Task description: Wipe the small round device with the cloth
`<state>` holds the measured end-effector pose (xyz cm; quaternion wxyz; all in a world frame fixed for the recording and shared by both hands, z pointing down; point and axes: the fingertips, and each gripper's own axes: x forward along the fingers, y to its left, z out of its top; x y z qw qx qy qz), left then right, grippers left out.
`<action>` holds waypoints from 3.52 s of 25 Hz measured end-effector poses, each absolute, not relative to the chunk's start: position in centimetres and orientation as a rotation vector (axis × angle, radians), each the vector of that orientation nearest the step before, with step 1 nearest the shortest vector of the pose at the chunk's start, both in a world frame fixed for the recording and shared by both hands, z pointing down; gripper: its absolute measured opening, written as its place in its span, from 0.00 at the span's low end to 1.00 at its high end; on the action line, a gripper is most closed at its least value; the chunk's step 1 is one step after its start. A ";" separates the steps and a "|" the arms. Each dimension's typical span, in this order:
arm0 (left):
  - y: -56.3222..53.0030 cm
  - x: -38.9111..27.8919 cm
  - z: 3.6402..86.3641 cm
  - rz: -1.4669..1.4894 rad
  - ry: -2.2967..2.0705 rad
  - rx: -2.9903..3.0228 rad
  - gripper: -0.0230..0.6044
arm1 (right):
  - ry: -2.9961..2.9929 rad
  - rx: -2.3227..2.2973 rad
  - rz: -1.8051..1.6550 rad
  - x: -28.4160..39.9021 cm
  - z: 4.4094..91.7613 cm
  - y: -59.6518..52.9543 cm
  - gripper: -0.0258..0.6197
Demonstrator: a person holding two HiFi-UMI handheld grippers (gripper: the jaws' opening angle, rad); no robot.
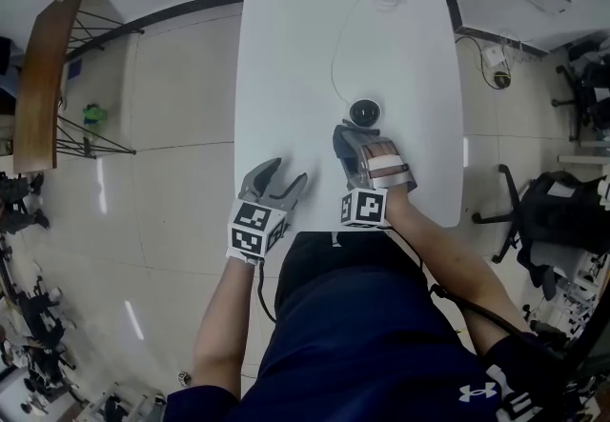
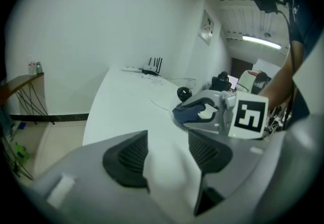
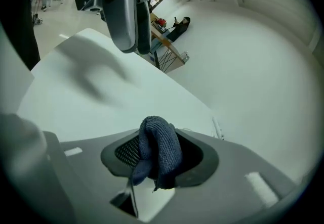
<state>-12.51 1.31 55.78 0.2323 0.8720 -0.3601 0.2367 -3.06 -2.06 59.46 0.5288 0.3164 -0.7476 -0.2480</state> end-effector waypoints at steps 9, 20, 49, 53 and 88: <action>1.9 -12.3 55.5 0.630 -0.949 2.367 0.43 | -1.843 0.823 -0.664 -4.1 53.3 -1.1 0.31; 1.5 -9.8 55.7 0.613 -0.893 2.456 0.43 | -1.743 0.784 -0.673 -4.0 55.2 -3.6 0.31; 3.5 -3.7 42.4 0.730 -0.250 3.226 0.56 | -2.628 0.529 1.883 -6.2 41.9 -0.1 0.33; 3.6 -3.2 42.9 0.668 -0.304 3.241 0.35 | -2.641 0.510 1.844 -6.1 42.1 0.0 0.46; -4.6 -3.0 62.6 1.425 -0.485 2.658 0.34 | -2.070 0.815 0.212 2.7 60.0 -7.8 0.58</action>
